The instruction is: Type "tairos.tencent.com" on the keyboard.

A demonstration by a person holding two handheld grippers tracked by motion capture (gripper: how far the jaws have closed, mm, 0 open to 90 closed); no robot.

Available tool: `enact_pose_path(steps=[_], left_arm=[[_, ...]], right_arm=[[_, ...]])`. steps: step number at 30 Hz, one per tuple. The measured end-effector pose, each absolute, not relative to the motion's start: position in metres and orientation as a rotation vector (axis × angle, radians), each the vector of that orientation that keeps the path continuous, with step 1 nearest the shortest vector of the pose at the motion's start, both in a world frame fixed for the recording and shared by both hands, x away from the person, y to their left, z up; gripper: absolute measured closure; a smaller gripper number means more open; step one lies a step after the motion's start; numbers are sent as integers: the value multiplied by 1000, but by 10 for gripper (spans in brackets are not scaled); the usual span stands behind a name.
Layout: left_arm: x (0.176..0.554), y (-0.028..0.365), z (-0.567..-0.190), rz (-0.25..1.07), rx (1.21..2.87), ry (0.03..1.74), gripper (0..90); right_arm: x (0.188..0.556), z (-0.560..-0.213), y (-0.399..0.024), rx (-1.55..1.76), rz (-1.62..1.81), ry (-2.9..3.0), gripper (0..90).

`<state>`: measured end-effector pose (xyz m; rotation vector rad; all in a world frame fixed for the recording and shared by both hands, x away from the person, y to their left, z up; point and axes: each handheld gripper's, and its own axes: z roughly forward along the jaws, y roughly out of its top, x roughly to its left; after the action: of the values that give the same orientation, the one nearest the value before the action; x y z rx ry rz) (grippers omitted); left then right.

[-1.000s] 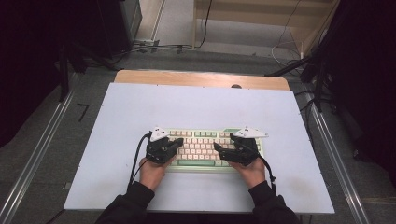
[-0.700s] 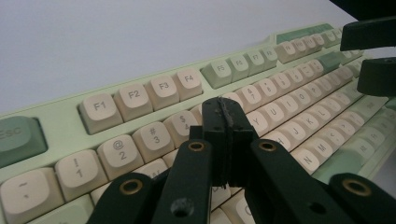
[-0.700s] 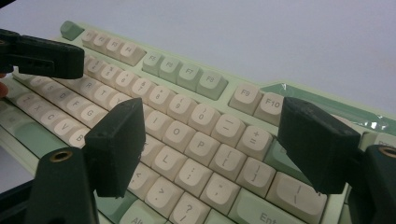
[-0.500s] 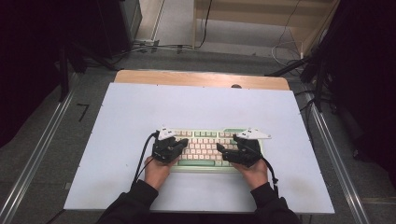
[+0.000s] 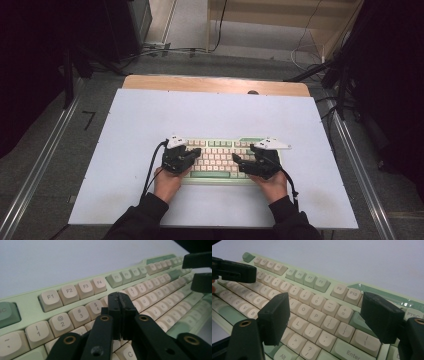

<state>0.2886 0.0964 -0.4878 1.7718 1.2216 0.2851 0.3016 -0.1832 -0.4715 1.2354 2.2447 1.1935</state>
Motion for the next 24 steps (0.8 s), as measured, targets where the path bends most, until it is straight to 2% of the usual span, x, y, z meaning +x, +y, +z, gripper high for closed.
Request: enact_pose_path(steps=[5,9,14,20,24], left_arm=[[286,101,-483,272,1729,1210,770],[284,104,-481,281,1713,1204,712],[281,107,-480,309,1711,1208,588],[277,111,-480,333,1714,1220,497],[272,115,-479,368,1718,1223,496]], right_arm=[[302,-472,-184,1240,1196,2242,223],[303,-471,-184,1242,1204,2239,229],[303,-471,-184,1238,1213,2241,262],[304,-470,-183,1235,1238,2241,335],[305,-470,-180,1221,1248,2245,400]])
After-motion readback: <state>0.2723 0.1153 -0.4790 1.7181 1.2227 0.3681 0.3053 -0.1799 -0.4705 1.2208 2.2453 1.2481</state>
